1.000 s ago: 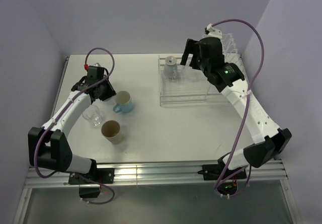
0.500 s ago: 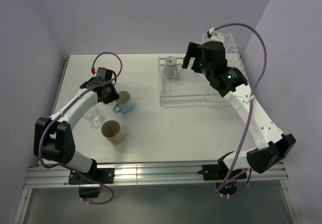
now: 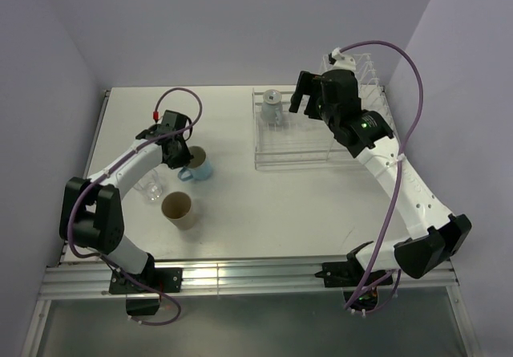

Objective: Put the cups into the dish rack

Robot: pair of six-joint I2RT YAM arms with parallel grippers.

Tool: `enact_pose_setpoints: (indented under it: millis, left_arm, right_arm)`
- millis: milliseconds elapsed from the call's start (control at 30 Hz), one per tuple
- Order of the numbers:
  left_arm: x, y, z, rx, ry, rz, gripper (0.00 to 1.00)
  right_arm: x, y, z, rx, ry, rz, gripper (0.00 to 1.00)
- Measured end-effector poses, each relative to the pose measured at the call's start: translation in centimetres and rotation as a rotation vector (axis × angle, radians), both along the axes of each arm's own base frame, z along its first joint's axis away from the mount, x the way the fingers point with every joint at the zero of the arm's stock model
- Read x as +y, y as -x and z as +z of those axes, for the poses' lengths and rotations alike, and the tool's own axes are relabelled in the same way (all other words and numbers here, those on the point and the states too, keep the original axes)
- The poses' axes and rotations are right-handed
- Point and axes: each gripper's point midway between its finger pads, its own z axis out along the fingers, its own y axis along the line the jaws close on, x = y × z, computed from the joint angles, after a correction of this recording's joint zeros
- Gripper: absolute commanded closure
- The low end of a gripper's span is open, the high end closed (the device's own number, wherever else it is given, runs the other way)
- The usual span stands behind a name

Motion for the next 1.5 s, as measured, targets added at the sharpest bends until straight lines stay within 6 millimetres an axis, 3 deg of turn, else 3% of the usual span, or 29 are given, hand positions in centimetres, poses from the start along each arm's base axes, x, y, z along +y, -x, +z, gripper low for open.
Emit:
enact_pose_setpoints:
  millis: [267, 367, 433, 600, 767, 833, 1033, 1333, 1500]
  left_arm:
    - [-0.7, 0.2, 0.4, 0.016, 0.031, -0.025, 1.0]
    - [-2.3, 0.2, 2.2, 0.023, 0.107, -0.072, 1.0]
    - [-3.9, -0.7, 4.8, -0.014, 0.188, -0.111, 1.0]
    - [-8.2, -2.6, 15.7, -0.238, 0.49, -0.256, 1.0]
    - [-11.3, -1.4, 24.9, -0.424, 0.799, -0.425, 1.0]
    - [-12.5, -0.5, 26.8, -0.453, 0.907, -0.484, 1.0]
    - [-14.4, 1.9, 28.1, -0.42, 1.12, -0.603, 1.0]
    - [-15.5, 4.1, 31.6, -0.453, 1.239, -0.74, 1.0]
    - [-15.9, 5.0, 32.2, -0.456, 1.261, -0.789, 1.0]
  right_arm:
    - [0.1, 0.4, 0.2, -0.008, -0.011, 0.014, 0.01]
    - [0.3, 0.9, 0.1, -0.015, -0.024, 0.035, 0.01]
    - [0.5, 1.5, 0.2, -0.022, -0.038, 0.06, 0.0]
    - [1.2, 3.9, 1.4, -0.071, -0.097, 0.156, 0.0]
    - [2.8, 7.1, 4.7, -0.182, -0.194, 0.314, 0.0]
    - [3.9, 8.6, 6.2, -0.245, -0.244, 0.406, 0.0]
    - [6.7, 11.3, 8.3, -0.343, -0.358, 0.615, 0.0]
    - [10.4, 11.3, 7.9, -0.353, -0.475, 0.804, 0.0]
    - [11.6, 11.6, 9.0, -0.389, -0.533, 0.883, 0.0]
